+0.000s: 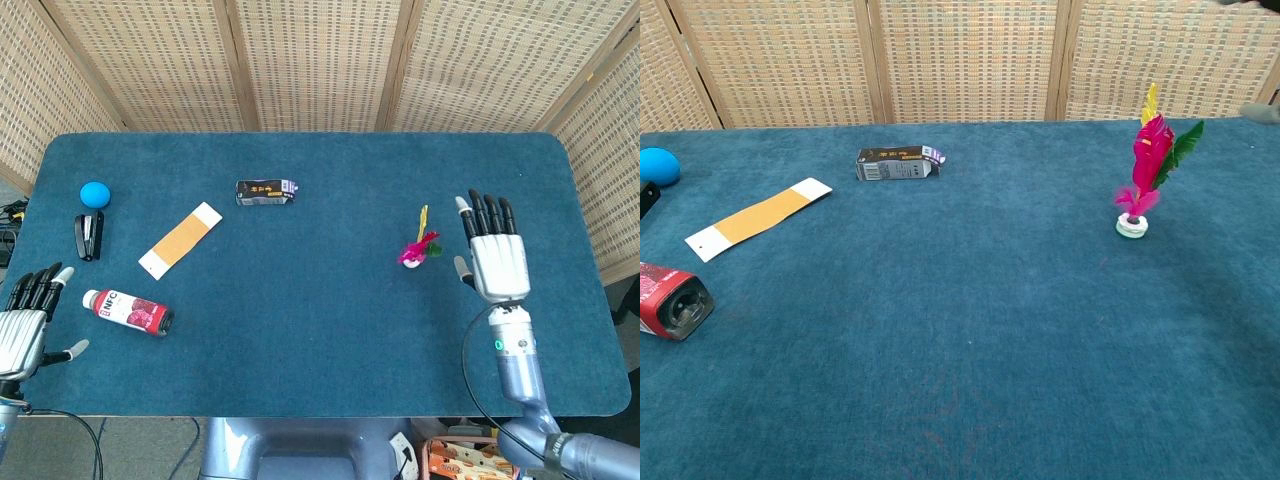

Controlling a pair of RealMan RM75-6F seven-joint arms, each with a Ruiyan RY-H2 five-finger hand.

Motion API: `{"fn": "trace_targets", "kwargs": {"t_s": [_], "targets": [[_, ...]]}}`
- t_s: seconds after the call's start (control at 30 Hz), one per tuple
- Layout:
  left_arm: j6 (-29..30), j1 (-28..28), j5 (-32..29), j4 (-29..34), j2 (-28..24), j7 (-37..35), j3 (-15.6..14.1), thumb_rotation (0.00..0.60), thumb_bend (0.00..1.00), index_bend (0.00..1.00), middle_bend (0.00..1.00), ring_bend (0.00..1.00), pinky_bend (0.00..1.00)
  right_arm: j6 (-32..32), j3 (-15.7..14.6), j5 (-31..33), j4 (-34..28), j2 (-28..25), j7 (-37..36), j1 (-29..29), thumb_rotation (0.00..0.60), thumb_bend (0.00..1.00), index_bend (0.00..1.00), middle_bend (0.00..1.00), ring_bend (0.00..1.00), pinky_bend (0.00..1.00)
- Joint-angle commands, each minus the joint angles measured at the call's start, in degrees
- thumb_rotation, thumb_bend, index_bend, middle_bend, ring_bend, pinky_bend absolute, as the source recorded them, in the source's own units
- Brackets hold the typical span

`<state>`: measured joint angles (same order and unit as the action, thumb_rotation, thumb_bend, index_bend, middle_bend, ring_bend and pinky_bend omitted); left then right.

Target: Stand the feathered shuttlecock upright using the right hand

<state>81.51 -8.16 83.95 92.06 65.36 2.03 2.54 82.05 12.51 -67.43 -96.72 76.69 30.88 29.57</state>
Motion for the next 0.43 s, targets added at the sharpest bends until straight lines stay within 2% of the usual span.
{"fn": "trace_targets", "kwargs": {"t_s": [0.03,0.27,0.43], "targets": [[-0.5,-0.1,-0.5,-0.2,0.2,0.3,0.0,0.600,0.09,0.00,0.00,0.00,0.00,5.1,-6.5,-7.9,-0.4,-4.3,-8.9,-7.2,0.600,0.28,0.01,0.00,0.00,0.00],[-0.4,-0.2,-0.5,-0.6,0.8,1.5,0.1,0.600,0.10,0.00,0.00,0.00,0.00,8.1,-13.5,-10.7,6.6,-4.3,-17.6,-15.6,0.600,0.27,0.01,0.00,0.00,0.00],[-0.5,-0.2,-0.5,-0.8,1.2,2.2,-0.1,0.600,0.10,0.00,0.00,0.00,0.00,8.6,-15.0,-11.8,11.7,-2.9,-20.9,-18.3,0.600,0.28,0.00,0.00,0.00,0.00]]}}
